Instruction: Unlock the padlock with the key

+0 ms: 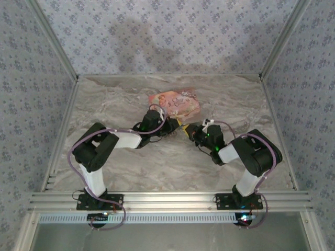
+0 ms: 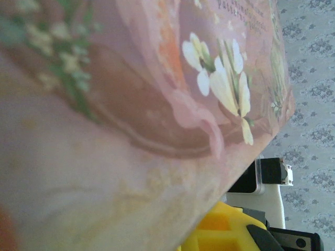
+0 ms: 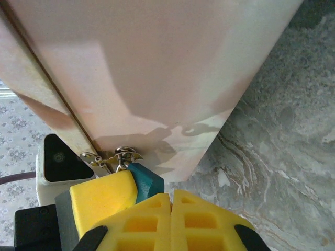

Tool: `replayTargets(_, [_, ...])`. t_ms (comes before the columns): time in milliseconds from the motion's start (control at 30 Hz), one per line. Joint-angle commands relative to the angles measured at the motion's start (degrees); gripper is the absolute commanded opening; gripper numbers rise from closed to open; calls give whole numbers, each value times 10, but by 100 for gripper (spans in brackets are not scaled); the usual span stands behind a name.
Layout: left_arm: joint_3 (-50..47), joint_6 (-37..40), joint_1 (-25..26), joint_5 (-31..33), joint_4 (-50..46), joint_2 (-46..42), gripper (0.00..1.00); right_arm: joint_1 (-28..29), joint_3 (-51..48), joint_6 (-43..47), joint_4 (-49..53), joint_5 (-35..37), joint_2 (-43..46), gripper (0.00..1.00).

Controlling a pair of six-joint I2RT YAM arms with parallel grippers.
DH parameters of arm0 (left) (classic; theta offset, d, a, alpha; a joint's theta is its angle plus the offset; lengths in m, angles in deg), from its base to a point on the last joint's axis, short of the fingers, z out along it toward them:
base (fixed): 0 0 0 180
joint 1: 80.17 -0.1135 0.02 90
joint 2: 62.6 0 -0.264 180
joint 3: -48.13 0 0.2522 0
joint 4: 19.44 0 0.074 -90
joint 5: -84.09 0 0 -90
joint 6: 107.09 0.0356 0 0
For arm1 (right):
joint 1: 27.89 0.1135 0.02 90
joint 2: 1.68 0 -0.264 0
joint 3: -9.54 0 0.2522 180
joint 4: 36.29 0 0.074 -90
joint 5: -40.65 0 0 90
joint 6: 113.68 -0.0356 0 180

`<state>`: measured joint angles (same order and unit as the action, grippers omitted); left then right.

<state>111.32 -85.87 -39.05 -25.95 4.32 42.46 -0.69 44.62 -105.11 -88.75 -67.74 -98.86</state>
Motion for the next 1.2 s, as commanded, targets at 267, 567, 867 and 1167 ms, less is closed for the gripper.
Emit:
replayTargets(267, [-4, 43, 15, -112, -21, -64, 0, 2, -64, 51, 13, -72, 63, 25])
replayTargets(567, [13, 71, 11, -95, -94, -72, 0, -22, -81, 167, 290, -88, 224, 31])
replayTargets(867, [43, 101, 20, -69, -183, -91, 0, -24, -18, 359, 681, 4, 433, 34])
replayTargets(1167, [67, 91, 25, -63, -234, -96, 0, 58, 88, 507, 804, 107, 419, 40])
